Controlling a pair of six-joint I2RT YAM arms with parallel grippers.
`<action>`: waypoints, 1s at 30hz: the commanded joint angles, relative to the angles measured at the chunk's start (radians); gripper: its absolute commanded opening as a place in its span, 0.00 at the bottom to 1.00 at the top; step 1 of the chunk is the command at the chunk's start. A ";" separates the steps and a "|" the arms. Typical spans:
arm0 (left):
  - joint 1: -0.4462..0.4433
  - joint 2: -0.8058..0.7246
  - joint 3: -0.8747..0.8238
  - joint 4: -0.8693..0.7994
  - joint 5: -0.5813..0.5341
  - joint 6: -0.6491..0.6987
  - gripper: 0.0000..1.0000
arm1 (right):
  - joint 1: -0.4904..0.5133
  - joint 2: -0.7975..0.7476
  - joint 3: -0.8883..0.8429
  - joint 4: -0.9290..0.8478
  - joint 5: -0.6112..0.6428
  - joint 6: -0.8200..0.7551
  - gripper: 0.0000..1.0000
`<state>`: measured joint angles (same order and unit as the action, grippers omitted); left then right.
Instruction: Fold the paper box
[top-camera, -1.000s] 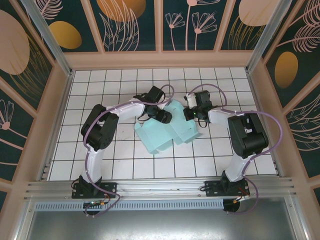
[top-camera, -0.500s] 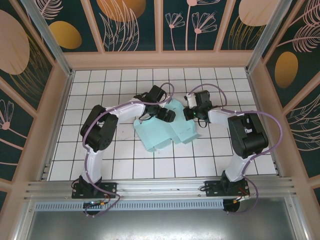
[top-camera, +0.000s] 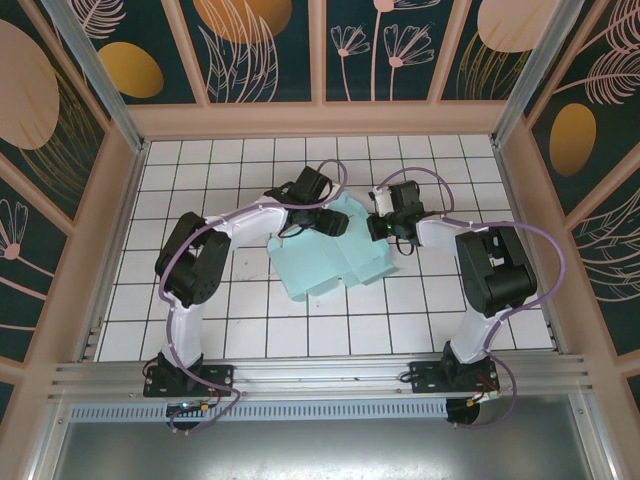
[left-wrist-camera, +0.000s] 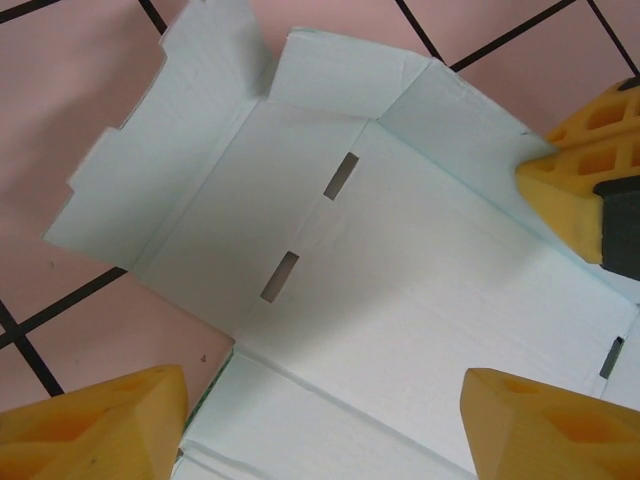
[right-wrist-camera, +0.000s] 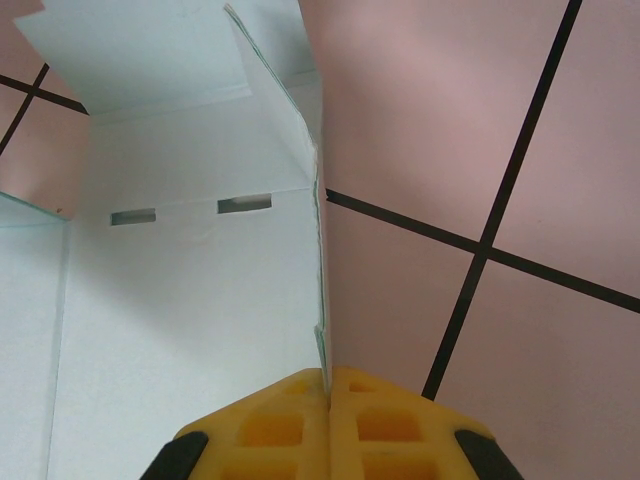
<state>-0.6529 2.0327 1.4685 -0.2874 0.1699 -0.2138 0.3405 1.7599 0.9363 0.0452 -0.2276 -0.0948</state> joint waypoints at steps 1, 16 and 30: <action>0.002 0.028 0.010 -0.034 -0.001 -0.007 0.72 | 0.005 -0.010 0.013 0.014 0.014 0.012 0.00; 0.002 0.057 -0.077 -0.006 0.125 -0.058 0.42 | 0.005 -0.003 0.025 0.014 0.013 0.015 0.00; 0.011 -0.069 -0.129 0.106 0.069 -0.126 0.65 | 0.005 -0.009 0.016 0.016 0.013 0.010 0.00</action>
<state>-0.6510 2.0281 1.3243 -0.1936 0.2882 -0.3275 0.3405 1.7599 0.9363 0.0475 -0.2169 -0.0944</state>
